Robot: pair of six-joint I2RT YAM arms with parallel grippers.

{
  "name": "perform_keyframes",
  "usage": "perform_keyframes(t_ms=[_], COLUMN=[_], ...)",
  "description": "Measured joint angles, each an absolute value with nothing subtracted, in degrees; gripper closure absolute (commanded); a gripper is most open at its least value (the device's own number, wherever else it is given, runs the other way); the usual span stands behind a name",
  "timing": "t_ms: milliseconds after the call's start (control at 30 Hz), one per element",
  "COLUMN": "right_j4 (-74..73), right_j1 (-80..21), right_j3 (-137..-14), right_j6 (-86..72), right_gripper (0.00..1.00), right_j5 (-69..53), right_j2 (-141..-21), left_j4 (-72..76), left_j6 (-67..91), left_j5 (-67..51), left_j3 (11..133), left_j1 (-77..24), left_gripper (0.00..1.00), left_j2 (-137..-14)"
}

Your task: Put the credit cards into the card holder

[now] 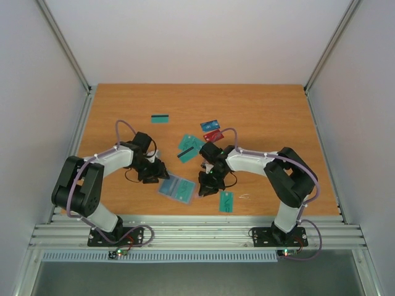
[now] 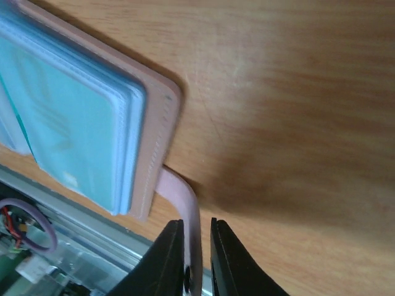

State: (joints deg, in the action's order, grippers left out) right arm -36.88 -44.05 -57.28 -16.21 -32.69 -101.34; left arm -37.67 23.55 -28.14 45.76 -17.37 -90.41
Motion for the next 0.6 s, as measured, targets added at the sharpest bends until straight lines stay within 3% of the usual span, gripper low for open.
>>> perform_keyframes(t_ms=[167,600], right_j4=[-38.4,-40.1], right_j1=[-43.2,-38.4], right_j3=[-59.8,-62.3], right_j6=[-14.5,-11.2], right_gripper=[0.95,0.99], right_j5=[-31.6,-30.2], right_j2=[-103.6,-105.1], left_j4=[-34.8,-29.9], left_j6=[25.1,30.2], left_j5=[-31.3,-34.9], left_j3=[43.9,36.9], left_j1=[-17.3,-17.4], left_gripper=[0.46,0.5], left_j2=[-89.8,-84.2])
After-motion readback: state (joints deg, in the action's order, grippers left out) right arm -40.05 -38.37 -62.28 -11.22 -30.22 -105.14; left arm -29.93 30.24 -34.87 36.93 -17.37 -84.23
